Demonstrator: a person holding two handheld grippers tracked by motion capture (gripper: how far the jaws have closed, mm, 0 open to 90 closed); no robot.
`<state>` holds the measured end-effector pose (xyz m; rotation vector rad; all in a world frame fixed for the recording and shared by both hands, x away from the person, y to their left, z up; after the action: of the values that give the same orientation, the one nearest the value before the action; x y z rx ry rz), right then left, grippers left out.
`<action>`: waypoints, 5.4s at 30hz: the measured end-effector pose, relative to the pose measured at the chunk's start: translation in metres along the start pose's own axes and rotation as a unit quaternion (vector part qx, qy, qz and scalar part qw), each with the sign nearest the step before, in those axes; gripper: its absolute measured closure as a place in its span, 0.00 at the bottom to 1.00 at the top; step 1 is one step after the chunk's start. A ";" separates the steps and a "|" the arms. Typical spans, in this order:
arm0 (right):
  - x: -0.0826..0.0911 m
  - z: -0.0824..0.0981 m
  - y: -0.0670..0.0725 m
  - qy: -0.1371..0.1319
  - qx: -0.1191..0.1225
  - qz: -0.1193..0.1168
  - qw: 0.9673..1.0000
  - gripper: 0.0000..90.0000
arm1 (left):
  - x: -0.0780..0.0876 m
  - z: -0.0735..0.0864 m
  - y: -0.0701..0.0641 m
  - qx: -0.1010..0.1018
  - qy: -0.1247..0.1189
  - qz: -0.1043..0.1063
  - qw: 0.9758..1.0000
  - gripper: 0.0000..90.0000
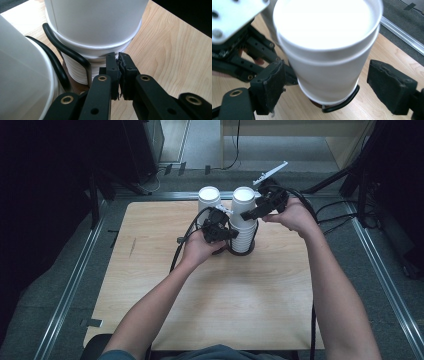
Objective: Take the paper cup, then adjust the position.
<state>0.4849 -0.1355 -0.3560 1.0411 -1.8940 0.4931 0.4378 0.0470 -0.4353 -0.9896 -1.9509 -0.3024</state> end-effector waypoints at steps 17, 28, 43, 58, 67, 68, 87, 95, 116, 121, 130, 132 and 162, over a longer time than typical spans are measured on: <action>-0.003 -0.036 0.011 -0.017 -0.006 0.036 0.999 0.26 | 0.000 -0.001 -0.002 -0.002 0.003 -0.008 1.000 0.96; 0.002 -0.040 0.015 -0.011 0.011 0.048 0.999 0.29 | 0.000 0.000 -0.002 -0.004 0.004 -0.012 1.000 0.95; 0.073 -0.059 0.025 -0.049 0.007 0.044 0.998 0.29 | 0.001 0.002 -0.001 -0.003 0.006 0.005 1.000 0.89; 0.110 -0.033 0.040 -0.040 0.034 0.021 0.998 0.28 | 0.013 0.007 -0.004 -0.010 0.005 0.027 1.000 0.80; 0.110 0.000 0.054 -0.033 0.058 0.013 0.998 0.28 | 0.027 0.017 -0.011 -0.043 0.006 0.046 0.998 0.71; 0.109 0.002 0.056 -0.031 0.061 0.009 0.998 0.28 | 0.027 0.017 -0.011 -0.043 0.006 0.046 0.998 0.70; 0.062 0.057 0.075 -0.018 0.106 -0.039 0.993 0.28 | 0.038 0.052 -0.017 -0.084 0.005 0.102 0.991 0.41; 0.039 0.071 0.077 -0.012 0.113 -0.051 0.992 0.28 | 0.040 0.067 -0.017 -0.100 0.002 0.118 0.988 0.36; -0.017 0.103 0.092 -0.006 0.112 -0.090 0.990 0.28 | 0.027 0.104 -0.020 -0.112 0.010 0.166 0.980 0.14; -0.031 0.107 0.098 -0.016 0.114 -0.099 0.988 0.28 | 0.021 0.108 -0.019 -0.113 0.012 0.163 0.980 0.05; -0.048 0.107 0.105 -0.025 0.114 -0.114 0.987 0.28 | 0.010 0.112 -0.022 -0.127 0.019 0.173 0.977 0.02; -0.049 0.106 0.107 -0.027 0.111 -0.117 0.986 0.28 | 0.007 0.113 -0.024 -0.130 0.023 0.171 0.976 0.02; -0.045 0.091 0.121 -0.090 0.085 -0.196 0.973 0.28 | 0.000 0.112 -0.042 -0.184 -0.013 0.175 0.967 0.15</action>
<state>0.3502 -0.1072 -0.4334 1.5781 -1.7572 0.3440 0.3380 0.0824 -0.4915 -1.5622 -1.7321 -0.4612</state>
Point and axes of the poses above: each handheld gripper's, and its own axes: x roughly backward along the jaws, z roughly out of its underside, y roughly to its left, the point moved 1 cm from there along -x, roughly forward along the jaws, and after that the axes turned 10 degrees about y, right-handed, at the moved point
